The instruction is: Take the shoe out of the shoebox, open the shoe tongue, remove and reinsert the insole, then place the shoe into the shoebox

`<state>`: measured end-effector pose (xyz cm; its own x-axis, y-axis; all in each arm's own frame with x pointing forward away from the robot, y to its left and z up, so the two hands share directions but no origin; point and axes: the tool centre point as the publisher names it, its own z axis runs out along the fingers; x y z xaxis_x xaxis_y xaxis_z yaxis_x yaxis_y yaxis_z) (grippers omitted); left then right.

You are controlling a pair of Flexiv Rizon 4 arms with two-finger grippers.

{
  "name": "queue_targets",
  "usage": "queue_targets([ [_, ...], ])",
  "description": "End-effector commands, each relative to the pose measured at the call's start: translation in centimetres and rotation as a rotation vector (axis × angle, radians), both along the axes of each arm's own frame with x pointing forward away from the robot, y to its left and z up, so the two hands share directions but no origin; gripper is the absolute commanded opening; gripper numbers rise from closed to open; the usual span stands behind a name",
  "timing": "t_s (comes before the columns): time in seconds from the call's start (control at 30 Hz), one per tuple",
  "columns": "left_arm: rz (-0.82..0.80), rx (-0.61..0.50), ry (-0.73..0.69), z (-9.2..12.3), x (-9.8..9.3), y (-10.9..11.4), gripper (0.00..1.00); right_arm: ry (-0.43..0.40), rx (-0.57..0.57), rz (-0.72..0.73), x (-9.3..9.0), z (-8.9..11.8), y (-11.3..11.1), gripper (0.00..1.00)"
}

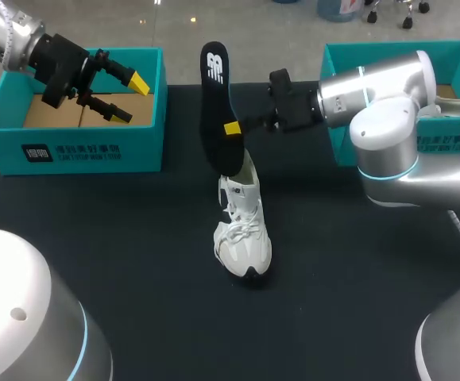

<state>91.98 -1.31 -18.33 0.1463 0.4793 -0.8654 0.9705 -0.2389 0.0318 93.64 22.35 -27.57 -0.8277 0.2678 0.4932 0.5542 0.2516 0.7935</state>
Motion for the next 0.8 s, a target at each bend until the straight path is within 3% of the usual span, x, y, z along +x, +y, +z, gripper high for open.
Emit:
queue_targets([
  [0.03, -0.001, 0.003, 0.000, 0.0, 0.0, 0.1, 1.00, -0.003, 0.001, 0.013, 0.5, 0.1, -0.4, 0.00],
  [0.5, -0.001, 0.003, 0.000, 0.0, 0.0, 0.1, 1.00, 0.063, 0.023, 0.053, -0.5, -1.6, -0.4, 0.00],
  [0.8, -0.001, 0.003, 0.000, 0.0, 0.0, 0.1, 1.00, 0.054, 0.019, 0.027, -0.4, -1.7, -0.8, 0.00],
])
